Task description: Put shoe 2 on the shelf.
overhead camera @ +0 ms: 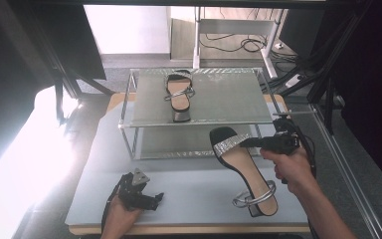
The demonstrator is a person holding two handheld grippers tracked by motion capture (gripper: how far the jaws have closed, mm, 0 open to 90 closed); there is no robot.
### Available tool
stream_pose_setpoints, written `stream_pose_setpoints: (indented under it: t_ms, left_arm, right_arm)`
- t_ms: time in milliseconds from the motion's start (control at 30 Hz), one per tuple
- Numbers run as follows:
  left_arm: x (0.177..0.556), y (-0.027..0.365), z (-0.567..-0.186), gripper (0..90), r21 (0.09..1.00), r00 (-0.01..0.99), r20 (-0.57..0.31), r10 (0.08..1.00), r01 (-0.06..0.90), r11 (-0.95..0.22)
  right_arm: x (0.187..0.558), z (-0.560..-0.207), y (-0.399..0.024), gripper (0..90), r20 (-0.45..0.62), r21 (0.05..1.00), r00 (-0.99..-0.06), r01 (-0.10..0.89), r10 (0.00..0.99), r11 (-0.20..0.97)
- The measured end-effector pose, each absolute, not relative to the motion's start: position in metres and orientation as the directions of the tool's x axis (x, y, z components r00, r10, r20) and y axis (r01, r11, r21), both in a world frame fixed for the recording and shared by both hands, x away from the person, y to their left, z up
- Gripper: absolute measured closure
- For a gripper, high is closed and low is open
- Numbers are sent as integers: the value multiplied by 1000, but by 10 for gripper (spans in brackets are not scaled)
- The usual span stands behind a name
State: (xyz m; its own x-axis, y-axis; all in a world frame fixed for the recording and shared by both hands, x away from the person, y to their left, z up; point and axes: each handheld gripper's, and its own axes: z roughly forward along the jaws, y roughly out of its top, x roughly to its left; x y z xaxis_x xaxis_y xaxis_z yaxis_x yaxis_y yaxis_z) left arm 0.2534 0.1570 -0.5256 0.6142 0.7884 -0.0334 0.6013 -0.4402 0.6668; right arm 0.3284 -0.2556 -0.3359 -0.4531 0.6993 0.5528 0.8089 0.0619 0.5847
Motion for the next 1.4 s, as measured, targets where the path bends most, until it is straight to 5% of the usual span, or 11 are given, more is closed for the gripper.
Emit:
stream_pose_setpoints:
  t_ms: [1400]
  left_arm:
    - [253, 157, -526, 0, 667, 613, -34, 789, 602, -439]
  right_arm:
    - [476, -267, -199, 713, 532, 574, -176, 795, 829, -199]
